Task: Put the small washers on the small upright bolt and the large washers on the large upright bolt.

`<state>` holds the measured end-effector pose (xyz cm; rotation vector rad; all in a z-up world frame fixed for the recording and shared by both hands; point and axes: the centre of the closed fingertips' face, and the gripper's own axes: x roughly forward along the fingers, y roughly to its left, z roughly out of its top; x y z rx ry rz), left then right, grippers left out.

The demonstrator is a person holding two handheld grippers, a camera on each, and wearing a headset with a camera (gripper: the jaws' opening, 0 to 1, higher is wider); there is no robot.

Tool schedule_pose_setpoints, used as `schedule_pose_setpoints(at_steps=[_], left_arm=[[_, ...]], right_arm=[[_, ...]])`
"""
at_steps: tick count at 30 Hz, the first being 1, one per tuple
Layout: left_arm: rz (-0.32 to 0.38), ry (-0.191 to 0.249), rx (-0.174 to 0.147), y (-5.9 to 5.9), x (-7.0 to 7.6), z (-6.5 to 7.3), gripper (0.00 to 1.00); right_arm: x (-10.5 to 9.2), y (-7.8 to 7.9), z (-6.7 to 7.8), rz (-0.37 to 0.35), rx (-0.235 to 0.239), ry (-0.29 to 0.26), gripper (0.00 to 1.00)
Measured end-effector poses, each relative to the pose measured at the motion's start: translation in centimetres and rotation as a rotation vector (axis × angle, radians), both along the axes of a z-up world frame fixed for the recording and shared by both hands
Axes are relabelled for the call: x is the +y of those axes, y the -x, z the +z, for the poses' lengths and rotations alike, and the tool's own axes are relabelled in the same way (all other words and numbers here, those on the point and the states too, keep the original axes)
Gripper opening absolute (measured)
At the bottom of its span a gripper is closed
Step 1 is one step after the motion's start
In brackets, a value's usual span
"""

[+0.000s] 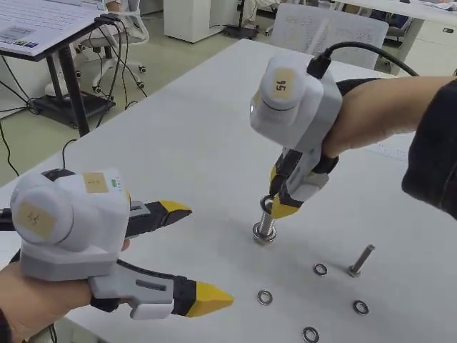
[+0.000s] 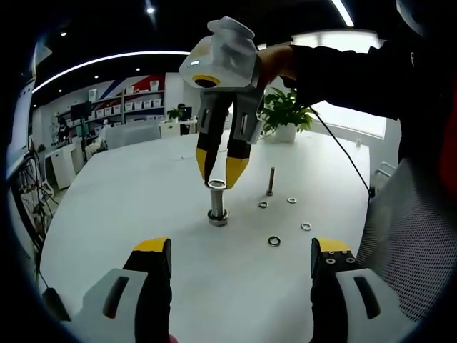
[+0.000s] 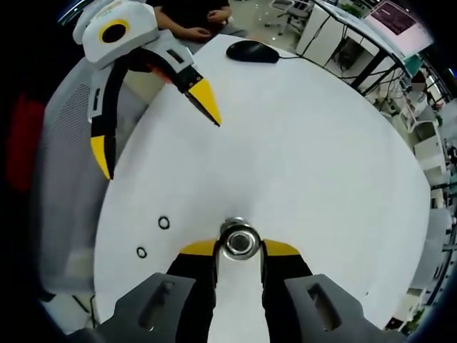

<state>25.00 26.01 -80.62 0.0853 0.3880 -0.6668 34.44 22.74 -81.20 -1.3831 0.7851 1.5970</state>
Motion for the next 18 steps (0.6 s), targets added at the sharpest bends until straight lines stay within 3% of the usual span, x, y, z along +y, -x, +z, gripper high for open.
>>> schedule_pose_setpoints(at_steps=[18], left_arm=[[0.004,-0.003,0.003,-0.2,0.0,-0.1,0.80]], right_arm=[[-0.1,-0.1,-1.8,0.002,0.005,0.032,0.24]])
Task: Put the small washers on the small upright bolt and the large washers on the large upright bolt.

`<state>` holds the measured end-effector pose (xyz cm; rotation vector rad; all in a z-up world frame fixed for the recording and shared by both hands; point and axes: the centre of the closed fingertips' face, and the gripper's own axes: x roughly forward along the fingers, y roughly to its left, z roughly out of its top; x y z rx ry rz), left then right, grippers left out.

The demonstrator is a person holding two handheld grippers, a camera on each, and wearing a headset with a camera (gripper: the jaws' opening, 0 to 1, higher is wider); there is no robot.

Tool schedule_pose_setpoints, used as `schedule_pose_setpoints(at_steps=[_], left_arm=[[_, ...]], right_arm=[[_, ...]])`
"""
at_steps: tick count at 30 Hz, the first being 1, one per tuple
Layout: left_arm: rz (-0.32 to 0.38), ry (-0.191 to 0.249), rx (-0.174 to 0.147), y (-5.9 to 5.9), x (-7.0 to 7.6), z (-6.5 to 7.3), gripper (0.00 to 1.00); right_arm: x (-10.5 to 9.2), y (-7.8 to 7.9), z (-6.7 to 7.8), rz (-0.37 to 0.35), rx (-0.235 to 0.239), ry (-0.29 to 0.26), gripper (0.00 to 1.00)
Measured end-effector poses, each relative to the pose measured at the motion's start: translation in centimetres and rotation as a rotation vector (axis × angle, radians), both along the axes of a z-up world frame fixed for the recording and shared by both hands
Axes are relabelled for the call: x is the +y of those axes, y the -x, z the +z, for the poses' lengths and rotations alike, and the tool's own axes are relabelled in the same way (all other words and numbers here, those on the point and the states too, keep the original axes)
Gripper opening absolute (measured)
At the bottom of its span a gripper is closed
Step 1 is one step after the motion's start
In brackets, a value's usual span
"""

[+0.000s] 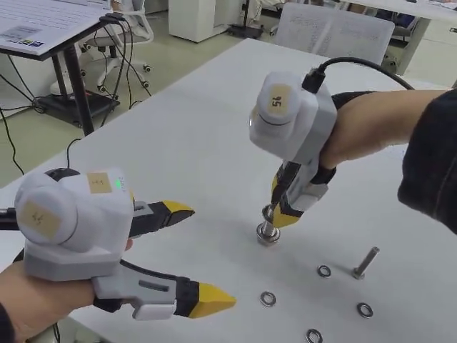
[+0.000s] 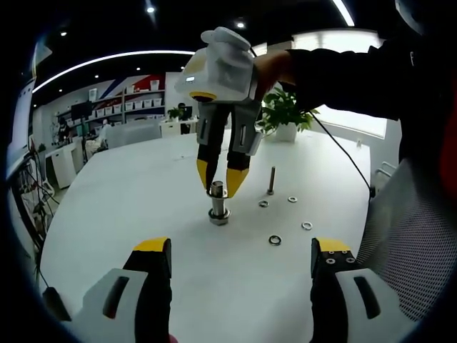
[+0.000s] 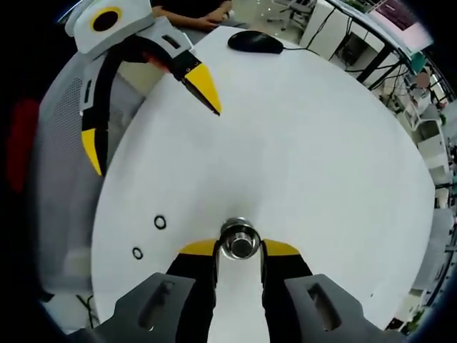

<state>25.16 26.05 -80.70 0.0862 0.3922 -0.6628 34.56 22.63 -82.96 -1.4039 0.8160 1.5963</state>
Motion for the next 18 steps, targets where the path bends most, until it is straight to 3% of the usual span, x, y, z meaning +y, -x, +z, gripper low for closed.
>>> schedule_pose_setpoints(at_steps=[18], left_arm=[[0.001,0.002,0.001,0.0,0.0,-0.1,0.80]], right_arm=[[-0.1,0.4,-2.0,-0.009,0.009,0.016,0.24]])
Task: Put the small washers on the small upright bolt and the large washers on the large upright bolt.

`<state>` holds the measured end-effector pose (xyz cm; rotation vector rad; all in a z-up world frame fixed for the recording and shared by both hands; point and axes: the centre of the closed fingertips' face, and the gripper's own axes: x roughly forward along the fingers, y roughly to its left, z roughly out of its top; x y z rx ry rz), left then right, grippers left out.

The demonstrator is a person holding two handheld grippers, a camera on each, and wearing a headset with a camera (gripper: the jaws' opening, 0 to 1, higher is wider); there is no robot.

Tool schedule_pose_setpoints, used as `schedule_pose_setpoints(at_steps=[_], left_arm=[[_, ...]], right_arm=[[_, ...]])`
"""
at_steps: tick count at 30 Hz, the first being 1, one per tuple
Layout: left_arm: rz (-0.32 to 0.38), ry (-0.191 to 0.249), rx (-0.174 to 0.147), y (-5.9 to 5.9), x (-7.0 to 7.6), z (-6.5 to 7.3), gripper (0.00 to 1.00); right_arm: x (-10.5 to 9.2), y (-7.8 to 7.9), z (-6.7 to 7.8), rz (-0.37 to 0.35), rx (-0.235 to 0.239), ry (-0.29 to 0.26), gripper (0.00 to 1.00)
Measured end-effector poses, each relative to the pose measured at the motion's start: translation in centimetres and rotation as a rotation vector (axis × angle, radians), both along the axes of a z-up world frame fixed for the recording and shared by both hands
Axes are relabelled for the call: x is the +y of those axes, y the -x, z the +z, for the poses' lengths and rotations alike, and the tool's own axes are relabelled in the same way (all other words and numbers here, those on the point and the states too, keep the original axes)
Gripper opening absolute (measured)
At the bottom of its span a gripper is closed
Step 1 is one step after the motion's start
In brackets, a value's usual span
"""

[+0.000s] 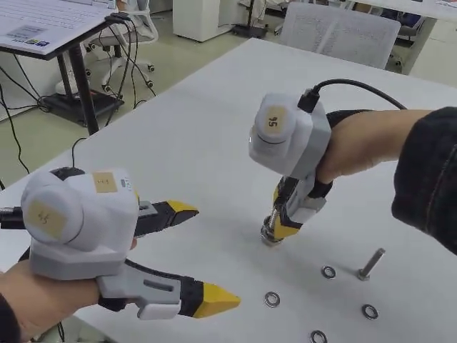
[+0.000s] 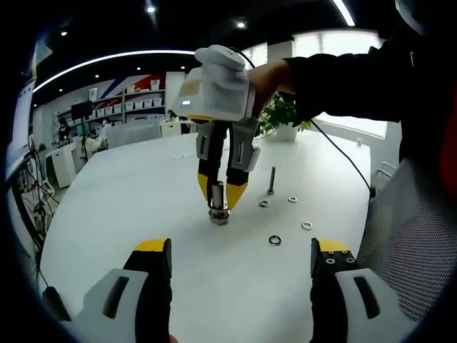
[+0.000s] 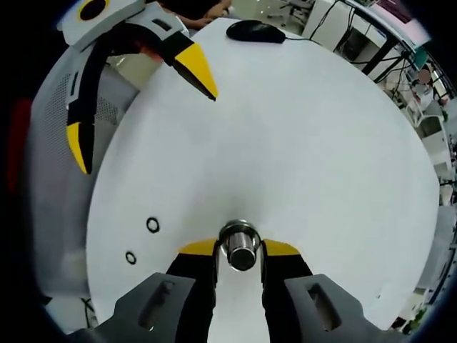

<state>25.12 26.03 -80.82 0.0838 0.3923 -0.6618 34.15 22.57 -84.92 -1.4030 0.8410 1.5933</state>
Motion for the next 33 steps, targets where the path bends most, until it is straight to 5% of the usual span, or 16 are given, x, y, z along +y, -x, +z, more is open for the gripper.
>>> schedule_pose_setpoints(at_steps=[33], left_arm=[[0.001,0.004,-0.002,0.2,-0.1,-0.1,0.79]], right_arm=[[-0.5,-0.3,-1.2,-0.008,0.005,0.009,0.27]])
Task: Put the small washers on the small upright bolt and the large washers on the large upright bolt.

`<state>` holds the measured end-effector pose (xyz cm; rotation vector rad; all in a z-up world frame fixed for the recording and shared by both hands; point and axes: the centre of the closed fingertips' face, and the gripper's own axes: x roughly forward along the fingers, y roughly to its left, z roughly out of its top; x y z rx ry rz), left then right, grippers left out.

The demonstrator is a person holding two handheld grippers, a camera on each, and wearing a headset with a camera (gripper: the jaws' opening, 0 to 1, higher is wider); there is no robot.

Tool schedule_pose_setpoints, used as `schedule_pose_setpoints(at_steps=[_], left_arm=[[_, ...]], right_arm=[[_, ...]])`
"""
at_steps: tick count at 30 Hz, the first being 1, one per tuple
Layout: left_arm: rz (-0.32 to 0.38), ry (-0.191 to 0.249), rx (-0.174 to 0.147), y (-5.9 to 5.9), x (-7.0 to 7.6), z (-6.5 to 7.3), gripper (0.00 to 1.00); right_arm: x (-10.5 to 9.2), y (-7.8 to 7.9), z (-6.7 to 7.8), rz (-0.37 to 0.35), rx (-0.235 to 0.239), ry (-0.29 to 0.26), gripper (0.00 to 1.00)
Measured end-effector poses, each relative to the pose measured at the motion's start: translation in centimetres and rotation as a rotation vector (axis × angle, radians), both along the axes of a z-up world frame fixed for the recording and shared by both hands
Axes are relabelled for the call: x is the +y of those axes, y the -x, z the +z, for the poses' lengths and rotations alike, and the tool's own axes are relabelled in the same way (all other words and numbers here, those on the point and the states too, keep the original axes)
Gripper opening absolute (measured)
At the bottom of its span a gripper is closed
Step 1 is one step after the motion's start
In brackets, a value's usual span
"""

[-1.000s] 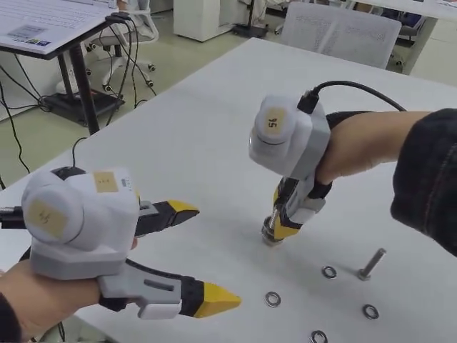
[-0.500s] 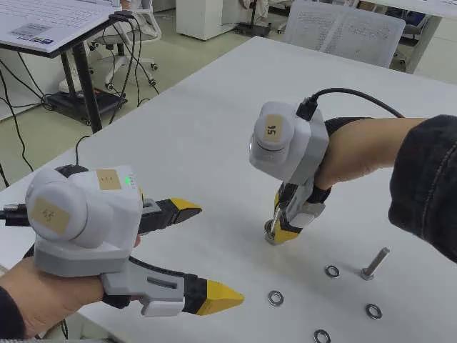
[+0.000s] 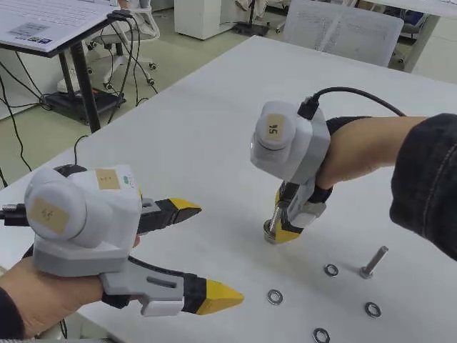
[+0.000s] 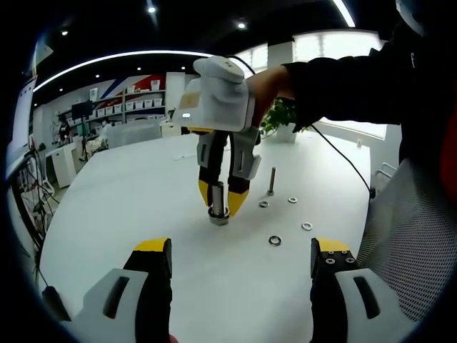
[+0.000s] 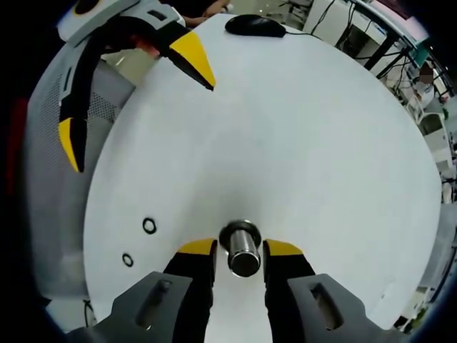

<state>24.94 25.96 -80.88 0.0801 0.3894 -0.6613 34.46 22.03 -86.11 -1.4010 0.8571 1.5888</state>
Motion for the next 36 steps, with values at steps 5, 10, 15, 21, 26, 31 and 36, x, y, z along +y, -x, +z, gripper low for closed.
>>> schedule_pose_setpoints(at_steps=[5,10,15,21,26,31,36], left_arm=[[-0.004,-0.001,0.000,0.0,-0.1,0.0,0.79],[-0.004,-0.002,0.000,0.0,-0.1,0.0,0.79],[-0.005,-0.003,0.001,0.0,-0.1,0.0,0.79],[-0.010,-0.006,0.005,-0.1,-0.2,0.0,0.79],[-0.015,-0.007,0.009,-0.1,-0.2,-0.1,0.79],[-0.020,-0.008,0.009,-0.1,-0.2,-0.1,0.79],[-0.028,-0.012,0.010,0.0,-0.3,-0.2,0.79]], right_arm=[[-0.2,-0.4,0.3,-0.010,-0.002,-0.009,0.27],[-0.6,-0.7,0.6,-0.021,-0.007,-0.009,0.28],[-1.1,-0.9,0.8,-0.034,-0.009,-0.013,0.28],[-2.0,-1.1,1.1,-0.056,-0.012,-0.010,0.28],[-2.8,-1.3,1.1,-0.071,-0.013,-0.009,0.27],[-3.5,-1.4,1.1,-0.087,-0.012,-0.005,0.27],[-4.0,-1.3,1.1,-0.104,-0.009,-0.010,0.27]])
